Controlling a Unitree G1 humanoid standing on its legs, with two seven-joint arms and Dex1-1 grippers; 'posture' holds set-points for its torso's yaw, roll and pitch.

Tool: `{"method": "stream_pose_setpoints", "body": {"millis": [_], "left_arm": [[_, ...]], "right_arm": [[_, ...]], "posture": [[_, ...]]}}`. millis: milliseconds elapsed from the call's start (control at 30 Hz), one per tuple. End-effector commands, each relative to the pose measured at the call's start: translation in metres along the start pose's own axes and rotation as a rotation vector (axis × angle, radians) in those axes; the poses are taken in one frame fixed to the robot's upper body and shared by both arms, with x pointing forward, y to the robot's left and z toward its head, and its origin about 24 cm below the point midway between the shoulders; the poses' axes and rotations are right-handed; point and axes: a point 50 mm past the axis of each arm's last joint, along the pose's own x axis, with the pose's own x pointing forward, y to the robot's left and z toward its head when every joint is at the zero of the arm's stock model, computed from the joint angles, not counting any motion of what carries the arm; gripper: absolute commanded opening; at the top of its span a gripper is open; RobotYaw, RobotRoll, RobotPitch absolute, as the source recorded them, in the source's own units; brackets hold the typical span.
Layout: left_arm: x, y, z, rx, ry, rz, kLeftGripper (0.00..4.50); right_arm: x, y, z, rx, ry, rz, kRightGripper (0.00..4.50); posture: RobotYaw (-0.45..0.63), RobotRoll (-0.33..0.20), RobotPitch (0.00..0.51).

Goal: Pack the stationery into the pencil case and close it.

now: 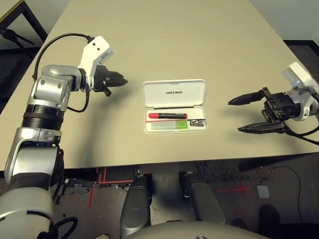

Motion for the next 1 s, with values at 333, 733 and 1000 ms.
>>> {"method": "stream_pose_setpoints", "body": {"millis": [333, 733, 1000], "left_arm": [[0.036, -0.009, 0.022, 0.083, -0.011, -0.108, 0.02], [0.044, -0.045, 0.050, 0.242, -0.026, -0.375, 0.02], [0.027, -0.074, 0.055, 0.323, -0.005, -0.505, 0.02]], "right_arm": [[-0.001, 0.003, 0.002, -0.018, -0.016, -0.004, 4.50], [0.002, 0.003, 0.004, -0.022, -0.027, -0.001, 4.50], [0.003, 0.000, 0.005, -0.026, -0.026, -0.001, 4.50]], "posture": [[-0.10, 0.000, 0.172], [-0.10, 0.000, 0.175], [-0.08, 0.000, 0.174]]}}
